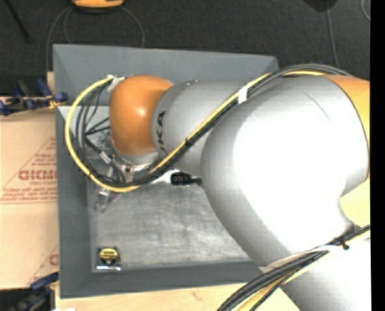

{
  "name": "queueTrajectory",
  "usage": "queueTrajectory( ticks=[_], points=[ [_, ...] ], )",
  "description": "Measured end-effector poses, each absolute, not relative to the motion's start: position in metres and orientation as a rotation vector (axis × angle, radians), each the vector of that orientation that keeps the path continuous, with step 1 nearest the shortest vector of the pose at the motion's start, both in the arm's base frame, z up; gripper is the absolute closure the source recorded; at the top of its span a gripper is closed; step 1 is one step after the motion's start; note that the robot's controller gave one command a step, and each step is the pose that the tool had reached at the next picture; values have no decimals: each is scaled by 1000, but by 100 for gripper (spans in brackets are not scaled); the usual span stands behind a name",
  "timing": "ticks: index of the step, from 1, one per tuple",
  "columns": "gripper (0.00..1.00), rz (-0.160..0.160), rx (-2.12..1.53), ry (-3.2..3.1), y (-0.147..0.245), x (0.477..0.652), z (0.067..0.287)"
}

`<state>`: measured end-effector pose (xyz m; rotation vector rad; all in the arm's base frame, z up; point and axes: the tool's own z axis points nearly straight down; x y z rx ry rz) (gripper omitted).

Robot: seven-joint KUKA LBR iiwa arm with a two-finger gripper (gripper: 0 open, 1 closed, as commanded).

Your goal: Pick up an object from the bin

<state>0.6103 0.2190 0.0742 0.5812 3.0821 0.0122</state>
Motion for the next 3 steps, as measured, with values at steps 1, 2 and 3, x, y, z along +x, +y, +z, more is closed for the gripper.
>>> queueTrajectory(
  ticks=[1,2,3],
  points=[
    [0,15,756,3043,197,613,75],
    [100,19,755,3044,199,614,79],
    [100,9,745,3046,199,616,118]
  ],
)
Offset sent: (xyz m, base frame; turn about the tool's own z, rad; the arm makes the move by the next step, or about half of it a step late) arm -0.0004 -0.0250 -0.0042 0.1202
